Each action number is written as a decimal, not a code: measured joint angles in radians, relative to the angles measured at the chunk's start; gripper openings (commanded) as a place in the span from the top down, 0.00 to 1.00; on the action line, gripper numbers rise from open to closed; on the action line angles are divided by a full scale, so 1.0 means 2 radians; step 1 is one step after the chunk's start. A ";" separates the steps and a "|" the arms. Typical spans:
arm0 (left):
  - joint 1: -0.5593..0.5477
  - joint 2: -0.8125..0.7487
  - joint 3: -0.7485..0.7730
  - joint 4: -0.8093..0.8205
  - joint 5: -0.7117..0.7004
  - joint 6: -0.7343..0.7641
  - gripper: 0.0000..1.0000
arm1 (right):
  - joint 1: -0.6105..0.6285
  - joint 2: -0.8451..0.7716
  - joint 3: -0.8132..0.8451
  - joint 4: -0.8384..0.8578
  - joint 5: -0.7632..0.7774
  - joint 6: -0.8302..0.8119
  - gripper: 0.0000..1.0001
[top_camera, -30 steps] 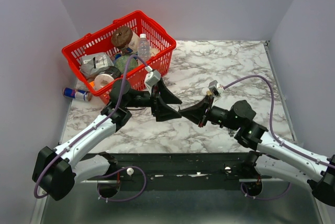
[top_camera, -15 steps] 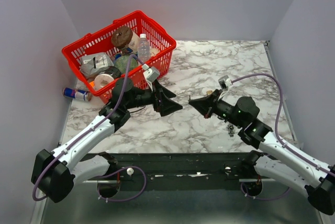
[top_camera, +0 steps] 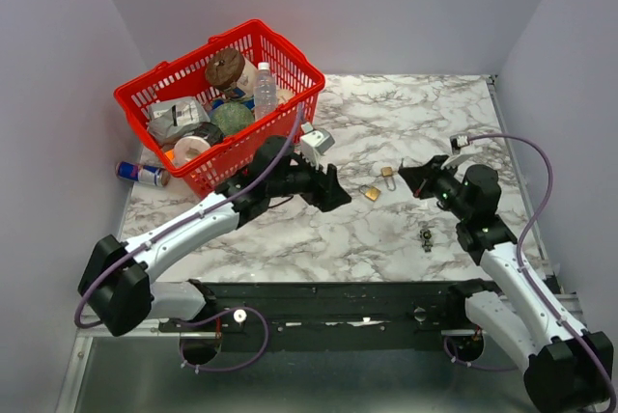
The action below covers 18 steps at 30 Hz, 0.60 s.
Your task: Unlock with the key
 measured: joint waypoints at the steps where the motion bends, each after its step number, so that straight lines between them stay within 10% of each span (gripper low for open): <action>1: -0.008 0.011 0.011 -0.010 -0.015 0.007 0.23 | -0.006 -0.002 -0.001 -0.005 -0.002 0.000 0.99; 18: -0.056 0.333 0.197 -0.113 -0.124 -0.042 0.24 | -0.020 -0.174 0.005 -0.143 0.044 -0.022 0.99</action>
